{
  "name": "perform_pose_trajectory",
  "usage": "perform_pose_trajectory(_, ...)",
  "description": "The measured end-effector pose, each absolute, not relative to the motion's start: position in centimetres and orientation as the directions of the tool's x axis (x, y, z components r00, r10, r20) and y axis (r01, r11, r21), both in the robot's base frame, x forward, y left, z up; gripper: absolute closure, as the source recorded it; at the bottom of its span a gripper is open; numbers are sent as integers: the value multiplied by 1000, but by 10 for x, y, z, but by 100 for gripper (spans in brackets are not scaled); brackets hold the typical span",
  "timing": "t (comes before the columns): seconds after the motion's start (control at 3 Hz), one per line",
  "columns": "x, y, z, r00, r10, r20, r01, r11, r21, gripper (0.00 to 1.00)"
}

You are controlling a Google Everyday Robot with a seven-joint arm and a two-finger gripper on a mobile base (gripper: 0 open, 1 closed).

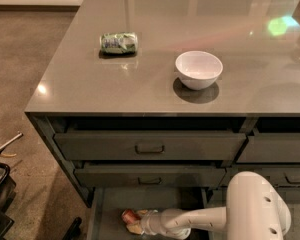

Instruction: Pick coke can from bottom drawer and place on counter

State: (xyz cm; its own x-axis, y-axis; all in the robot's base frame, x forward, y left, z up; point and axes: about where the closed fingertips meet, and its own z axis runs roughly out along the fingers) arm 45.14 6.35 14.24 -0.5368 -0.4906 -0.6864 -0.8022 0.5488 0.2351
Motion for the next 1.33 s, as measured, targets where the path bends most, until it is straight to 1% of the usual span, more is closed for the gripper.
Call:
perform_pose_trajectory(0.33,451,63,143,-536,-491,-687,-803,548,236,100)
perform_pose_trajectory(0.67,452,52,164,-513,-486,-707,-826,502,254,100)
perform_pose_trajectory(1.0,451,-1,227,-495,-465,-734,-831,501,243,100)
perform_pose_trajectory(1.33,417,-42,293,-499,-474,-725,-825,515,231,100)
